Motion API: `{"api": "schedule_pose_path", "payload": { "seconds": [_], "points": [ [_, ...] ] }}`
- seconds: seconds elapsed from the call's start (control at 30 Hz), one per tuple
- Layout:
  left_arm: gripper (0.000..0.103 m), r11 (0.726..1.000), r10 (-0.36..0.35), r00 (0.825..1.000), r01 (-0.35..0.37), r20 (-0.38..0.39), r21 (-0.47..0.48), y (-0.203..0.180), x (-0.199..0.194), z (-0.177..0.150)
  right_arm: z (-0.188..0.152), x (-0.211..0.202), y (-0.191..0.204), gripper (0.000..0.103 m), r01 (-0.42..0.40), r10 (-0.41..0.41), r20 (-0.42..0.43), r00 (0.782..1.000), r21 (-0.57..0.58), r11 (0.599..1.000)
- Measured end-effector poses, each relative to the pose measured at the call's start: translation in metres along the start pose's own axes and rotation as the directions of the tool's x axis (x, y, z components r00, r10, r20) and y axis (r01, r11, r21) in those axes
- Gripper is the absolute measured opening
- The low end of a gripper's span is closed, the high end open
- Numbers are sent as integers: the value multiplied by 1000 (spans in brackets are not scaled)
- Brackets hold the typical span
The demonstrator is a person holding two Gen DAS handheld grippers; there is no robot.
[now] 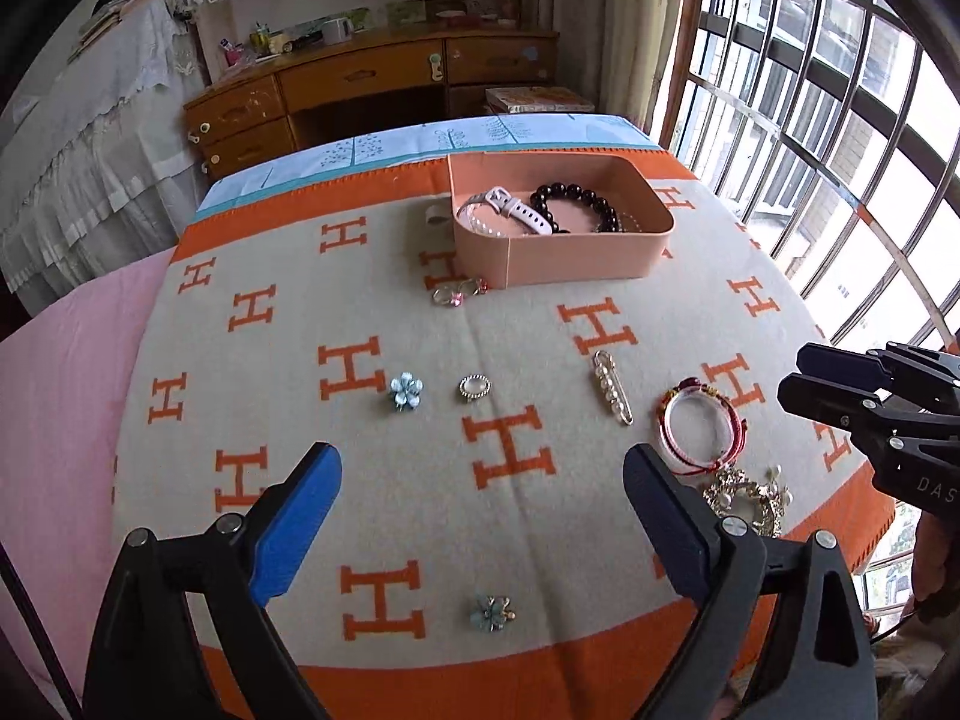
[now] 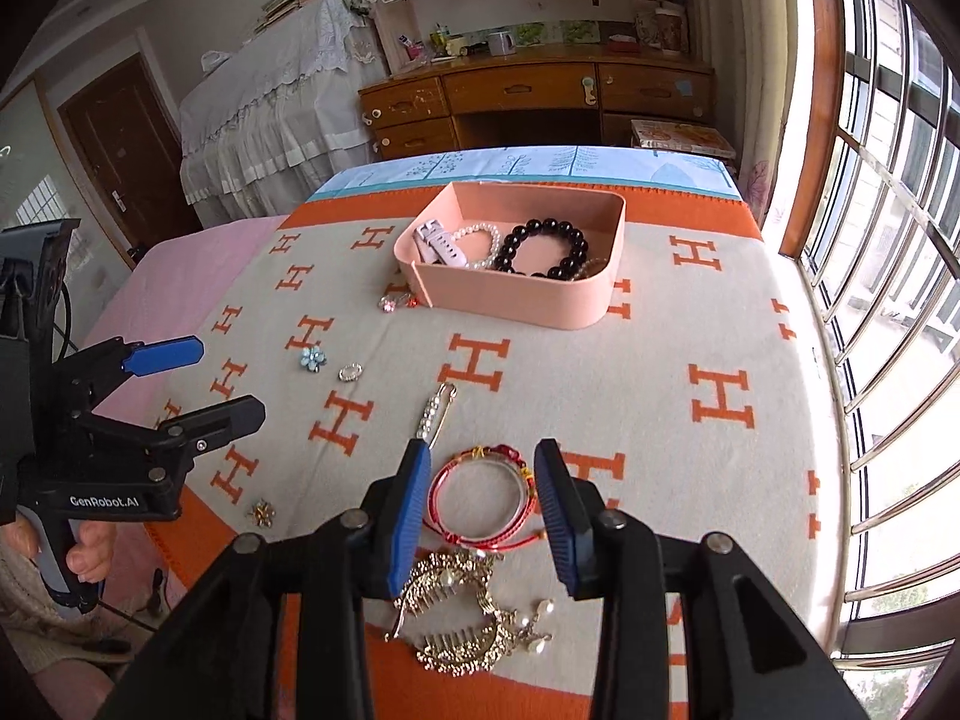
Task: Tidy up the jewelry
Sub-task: 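Grasp the blue flower brooch with the left tool while the right tool grasps the gold hair comb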
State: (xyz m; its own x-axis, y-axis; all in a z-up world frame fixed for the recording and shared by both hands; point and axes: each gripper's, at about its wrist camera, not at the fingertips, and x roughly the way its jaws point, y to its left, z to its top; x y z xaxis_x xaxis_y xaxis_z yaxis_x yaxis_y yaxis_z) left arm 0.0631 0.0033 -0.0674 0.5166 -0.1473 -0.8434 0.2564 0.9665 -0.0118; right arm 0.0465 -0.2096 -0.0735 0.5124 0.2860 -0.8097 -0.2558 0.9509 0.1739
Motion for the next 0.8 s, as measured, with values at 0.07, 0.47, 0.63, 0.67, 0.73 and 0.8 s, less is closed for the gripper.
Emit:
{"api": "schedule_pose_path", "payload": {
  "seconds": [0.07,0.47,0.63,0.67,0.73,0.8],
  "points": [
    [94,1000,-6,1000,6,-12,-15,4,1,-13,-11,6,1,36,0,0,-23,1000,-31,1000],
    [87,996,-55,992,46,-111,-80,21,28,-70,-53,27,6,36,-46,30,-100,995,-163,985],
    [72,997,-57,989,50,-138,-58,17,36,-74,-61,32,11,34,-44,19,-117,993,-214,976],
    [66,997,-56,988,48,-144,-55,17,38,-75,-63,33,11,31,-42,16,-119,993,-223,974],
    [61,998,-42,989,35,-142,-46,16,40,-76,-66,34,11,25,-39,10,-123,992,-238,971],
    [59,999,-37,989,32,-141,-41,15,41,-75,-67,34,10,21,-38,11,-114,993,-242,970]
  ]
}}
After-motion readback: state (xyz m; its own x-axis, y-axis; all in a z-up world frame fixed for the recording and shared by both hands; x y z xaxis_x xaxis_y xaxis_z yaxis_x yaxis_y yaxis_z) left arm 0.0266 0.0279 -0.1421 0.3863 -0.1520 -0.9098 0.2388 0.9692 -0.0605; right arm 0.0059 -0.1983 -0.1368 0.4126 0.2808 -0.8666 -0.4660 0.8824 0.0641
